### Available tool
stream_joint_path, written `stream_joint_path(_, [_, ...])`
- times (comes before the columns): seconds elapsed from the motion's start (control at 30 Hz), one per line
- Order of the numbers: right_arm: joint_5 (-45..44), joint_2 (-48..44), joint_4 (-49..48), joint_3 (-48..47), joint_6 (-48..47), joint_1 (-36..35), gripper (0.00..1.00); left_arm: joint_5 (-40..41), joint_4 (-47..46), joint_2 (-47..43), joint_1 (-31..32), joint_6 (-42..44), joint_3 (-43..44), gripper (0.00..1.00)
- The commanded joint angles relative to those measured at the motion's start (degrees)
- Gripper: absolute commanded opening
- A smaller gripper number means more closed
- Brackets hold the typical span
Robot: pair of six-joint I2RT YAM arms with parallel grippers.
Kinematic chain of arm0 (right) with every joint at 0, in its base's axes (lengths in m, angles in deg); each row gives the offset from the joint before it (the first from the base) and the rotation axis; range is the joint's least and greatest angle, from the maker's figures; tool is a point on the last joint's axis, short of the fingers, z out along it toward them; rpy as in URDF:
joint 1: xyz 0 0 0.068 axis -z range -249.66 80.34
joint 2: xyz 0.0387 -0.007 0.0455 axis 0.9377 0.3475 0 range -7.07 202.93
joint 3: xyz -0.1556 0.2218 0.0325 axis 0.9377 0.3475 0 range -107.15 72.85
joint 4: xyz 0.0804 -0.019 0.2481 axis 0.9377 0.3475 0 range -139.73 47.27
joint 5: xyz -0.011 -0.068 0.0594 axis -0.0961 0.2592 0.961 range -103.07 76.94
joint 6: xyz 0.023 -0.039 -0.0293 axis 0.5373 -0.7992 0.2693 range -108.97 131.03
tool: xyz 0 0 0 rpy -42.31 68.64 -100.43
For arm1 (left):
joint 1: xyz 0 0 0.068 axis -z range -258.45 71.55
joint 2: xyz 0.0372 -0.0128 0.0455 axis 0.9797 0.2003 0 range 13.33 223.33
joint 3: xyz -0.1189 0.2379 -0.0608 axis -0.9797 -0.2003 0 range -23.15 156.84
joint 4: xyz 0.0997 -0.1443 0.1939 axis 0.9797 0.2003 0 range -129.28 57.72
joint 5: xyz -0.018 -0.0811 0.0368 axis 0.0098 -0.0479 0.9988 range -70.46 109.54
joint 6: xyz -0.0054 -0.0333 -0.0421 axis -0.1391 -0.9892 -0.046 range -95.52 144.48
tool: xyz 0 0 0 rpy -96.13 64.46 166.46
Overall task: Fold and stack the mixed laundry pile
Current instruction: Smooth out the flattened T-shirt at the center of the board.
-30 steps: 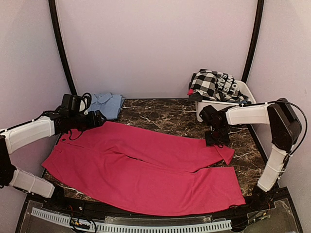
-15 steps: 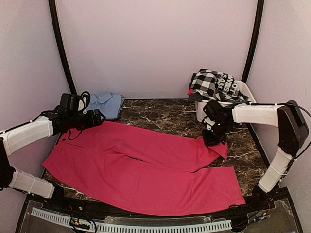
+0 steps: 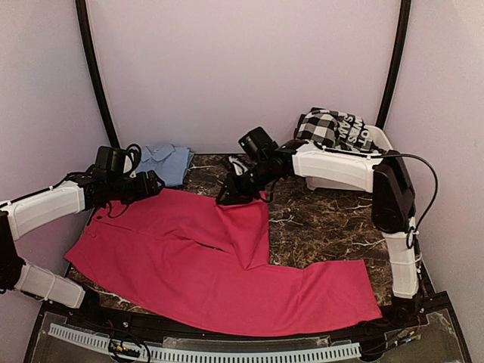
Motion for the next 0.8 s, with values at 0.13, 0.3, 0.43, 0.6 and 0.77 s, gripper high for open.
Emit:
stream_joint_path(0.13, [9.24, 0.11, 0.36, -8.33, -4.75, -5.29, 0.65, -2.03, -0.49, -0.92, -3.63, -4.72, -0.31, 0.82])
stream_joint_path(0.3, [7.04, -15.05, -10.27, 14.61, -5.45, 3.44, 0.71, -7.52, -3.44, -0.47, -3.63, -2.91, -0.63, 0.81])
stream_joint_path(0.43, [1.54, -17.26, -9.51, 21.99, -10.62, 11.03, 0.59, -8.94, -3.7, -0.01, -3.16, -1.76, 0.03, 0.81])
stream_joint_path(0.6, [-3.25, -10.6, -5.08, 15.5, -18.84, 11.83, 0.51, -8.68, -2.49, -0.01, -3.0, -0.88, 0.82, 0.8])
stream_joint_path(0.77, [-2.91, -0.49, -0.06, 3.08, -23.0, 11.04, 0.57, -8.53, -1.98, -0.5, -3.0, -0.88, 0.52, 0.8])
